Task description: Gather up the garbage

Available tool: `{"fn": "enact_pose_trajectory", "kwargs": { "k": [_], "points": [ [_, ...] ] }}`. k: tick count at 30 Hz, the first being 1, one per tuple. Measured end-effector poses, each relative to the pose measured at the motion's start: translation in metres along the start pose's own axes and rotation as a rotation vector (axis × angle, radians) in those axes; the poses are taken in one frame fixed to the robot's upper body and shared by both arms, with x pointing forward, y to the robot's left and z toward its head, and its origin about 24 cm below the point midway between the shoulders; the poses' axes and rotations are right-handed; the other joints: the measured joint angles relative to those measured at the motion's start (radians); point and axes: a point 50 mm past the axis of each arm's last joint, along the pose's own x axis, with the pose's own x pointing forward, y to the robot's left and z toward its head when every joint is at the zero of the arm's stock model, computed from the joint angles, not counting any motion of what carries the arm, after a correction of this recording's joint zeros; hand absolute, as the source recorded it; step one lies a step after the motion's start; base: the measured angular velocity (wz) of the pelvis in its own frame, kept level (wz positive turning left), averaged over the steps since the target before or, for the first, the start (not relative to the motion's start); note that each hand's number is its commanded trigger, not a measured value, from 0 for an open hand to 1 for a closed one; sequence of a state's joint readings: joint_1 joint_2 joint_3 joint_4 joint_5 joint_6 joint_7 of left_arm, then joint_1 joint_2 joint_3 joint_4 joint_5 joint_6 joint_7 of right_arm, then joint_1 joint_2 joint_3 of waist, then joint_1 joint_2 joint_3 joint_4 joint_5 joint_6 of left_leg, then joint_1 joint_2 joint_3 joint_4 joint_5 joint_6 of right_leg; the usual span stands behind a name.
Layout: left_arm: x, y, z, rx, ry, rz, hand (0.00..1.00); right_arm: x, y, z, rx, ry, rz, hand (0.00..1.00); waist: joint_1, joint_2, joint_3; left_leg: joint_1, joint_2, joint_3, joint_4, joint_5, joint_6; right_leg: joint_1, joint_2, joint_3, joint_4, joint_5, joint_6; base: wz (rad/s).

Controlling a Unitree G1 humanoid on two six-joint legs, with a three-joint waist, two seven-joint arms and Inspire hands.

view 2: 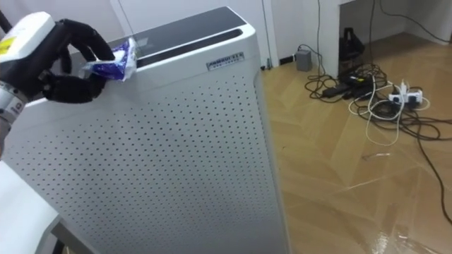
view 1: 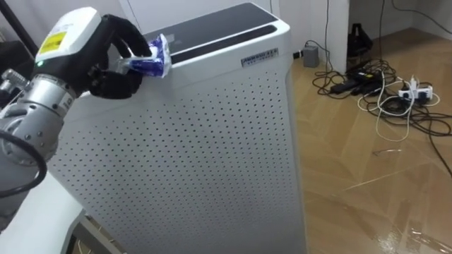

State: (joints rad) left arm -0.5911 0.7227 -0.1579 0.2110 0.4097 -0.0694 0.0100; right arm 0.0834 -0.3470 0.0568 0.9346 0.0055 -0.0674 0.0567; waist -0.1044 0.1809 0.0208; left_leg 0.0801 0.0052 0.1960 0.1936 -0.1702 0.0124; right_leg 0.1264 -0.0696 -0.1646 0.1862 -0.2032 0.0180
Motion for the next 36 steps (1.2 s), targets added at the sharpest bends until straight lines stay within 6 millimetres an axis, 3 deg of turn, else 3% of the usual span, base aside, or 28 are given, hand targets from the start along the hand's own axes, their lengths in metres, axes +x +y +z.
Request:
{"fn": "enact_pose_trajectory", "kwargs": {
  "k": [11, 20, 25, 30, 36],
  "points": [
    [0.001, -0.001, 0.009, 0.074, -0.012, 0.013, 1.00, 0.001, -0.003, 0.008, 0.001, -0.024, -0.038, 1.00, -0.001, -0.002, 0.0014, 0.001, 0.000, 0.007, -0.007, 0.001, 0.002, -0.002, -0.001, -0.002, 0.001, 0.000, 0.000, 0.00],
    [-0.005, -0.004, 0.011, 0.017, 0.001, 0.062, 1.00, 0.001, -0.004, 0.036, 0.020, -0.142, -0.050, 1.00, -0.003, -0.014, 0.0020, -0.006, -0.002, 0.009, -0.006, 0.003, 0.004, -0.011, -0.005, -0.006, 0.000, -0.002, 0.003, 0.00],
    [-0.013, -0.002, 0.026, 0.005, -0.051, 0.082, 1.00, 0.005, 0.002, 0.054, 0.015, -0.192, -0.027, 1.00, -0.005, -0.042, 0.0010, -0.013, -0.003, 0.001, -0.007, 0.003, 0.004, -0.006, -0.007, -0.030, 0.000, -0.002, 0.003, 0.12],
    [-0.024, 0.000, 0.042, -0.009, -0.121, 0.098, 1.00, 0.008, 0.004, 0.073, 0.008, -0.238, -0.027, 1.00, 0.006, -0.046, -0.0004, -0.019, -0.002, -0.008, -0.007, 0.003, 0.004, -0.012, -0.012, -0.030, 0.002, -0.001, 0.003, 0.06],
    [-0.034, 0.000, 0.062, -0.156, -0.217, 0.059, 1.00, 0.007, 0.005, 0.083, 0.013, -0.277, -0.027, 1.00, 0.004, -0.045, -0.0059, -0.029, -0.004, -0.007, -0.007, 0.002, 0.005, -0.004, -0.018, -0.057, 0.004, 0.000, 0.005, 0.12]
  ]
}}
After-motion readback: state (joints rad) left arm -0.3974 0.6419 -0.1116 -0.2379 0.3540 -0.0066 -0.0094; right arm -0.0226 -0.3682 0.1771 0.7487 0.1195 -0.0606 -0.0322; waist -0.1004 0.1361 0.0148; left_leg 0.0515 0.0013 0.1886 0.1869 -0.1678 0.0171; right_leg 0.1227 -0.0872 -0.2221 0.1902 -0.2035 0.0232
